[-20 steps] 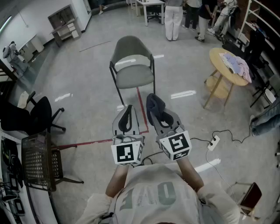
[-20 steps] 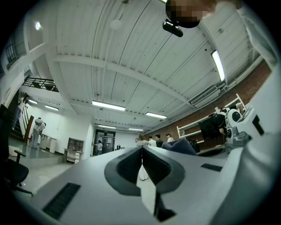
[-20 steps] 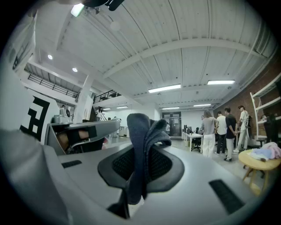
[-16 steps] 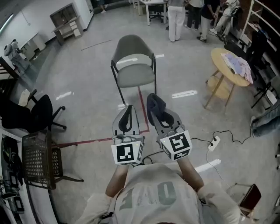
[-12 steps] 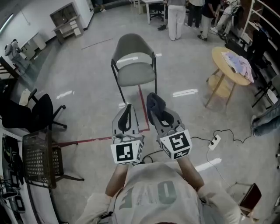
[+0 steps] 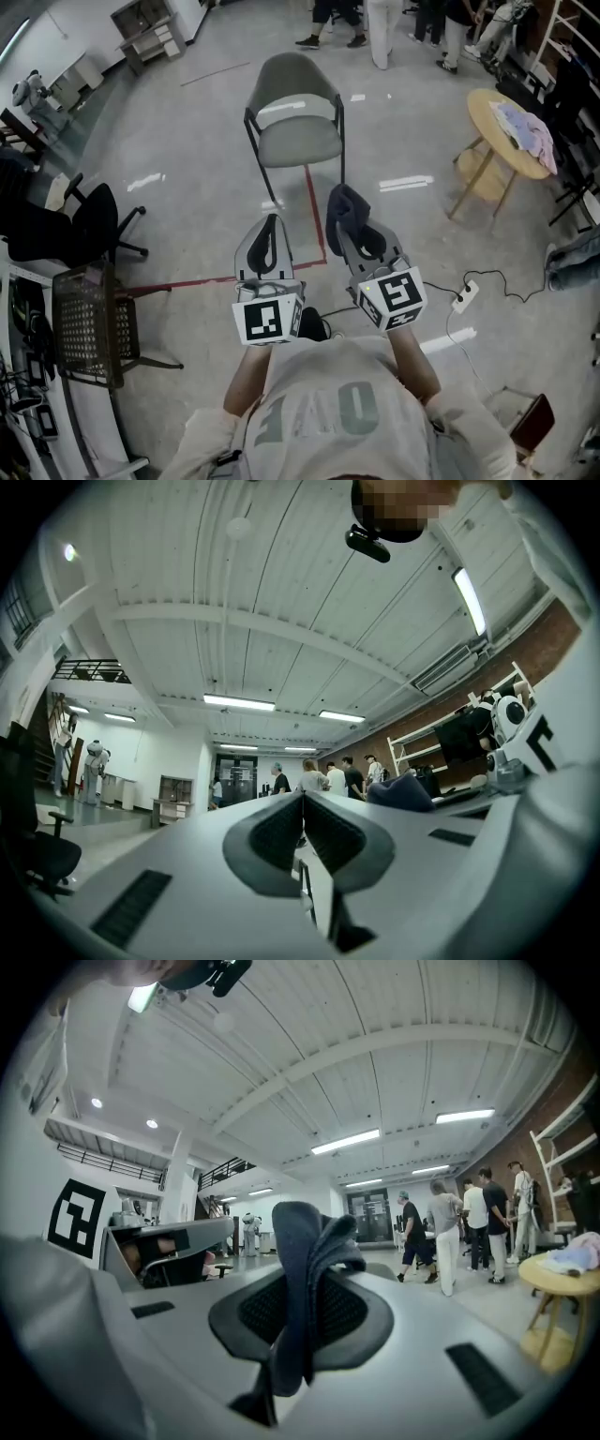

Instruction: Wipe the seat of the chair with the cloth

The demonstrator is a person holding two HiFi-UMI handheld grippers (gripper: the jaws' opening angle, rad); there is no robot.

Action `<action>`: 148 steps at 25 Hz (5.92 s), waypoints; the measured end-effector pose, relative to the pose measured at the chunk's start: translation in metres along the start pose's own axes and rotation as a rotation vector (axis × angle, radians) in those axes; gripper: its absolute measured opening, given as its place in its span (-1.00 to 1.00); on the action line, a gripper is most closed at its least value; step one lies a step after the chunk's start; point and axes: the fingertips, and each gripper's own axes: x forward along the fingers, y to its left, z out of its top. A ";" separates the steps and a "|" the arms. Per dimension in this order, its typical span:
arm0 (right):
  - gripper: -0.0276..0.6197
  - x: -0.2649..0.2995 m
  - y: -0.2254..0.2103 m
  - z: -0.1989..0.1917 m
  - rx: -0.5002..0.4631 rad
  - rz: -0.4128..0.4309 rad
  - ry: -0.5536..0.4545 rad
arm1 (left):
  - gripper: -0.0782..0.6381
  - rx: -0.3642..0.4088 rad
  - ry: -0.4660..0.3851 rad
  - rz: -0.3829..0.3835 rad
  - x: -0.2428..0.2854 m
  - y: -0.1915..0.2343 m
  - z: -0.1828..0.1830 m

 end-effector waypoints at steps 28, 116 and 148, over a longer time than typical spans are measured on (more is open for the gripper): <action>-0.74 0.480 -0.195 -0.026 0.058 0.000 0.113 | -0.74 0.011 0.039 0.106 0.421 0.276 -0.124; -0.74 0.711 -0.326 -0.409 0.348 0.148 0.538 | -0.74 -0.079 0.394 0.208 0.607 0.302 -0.549; -0.74 0.865 -0.260 -0.582 0.672 0.166 0.842 | -0.74 -0.089 0.450 0.217 0.574 0.330 -0.575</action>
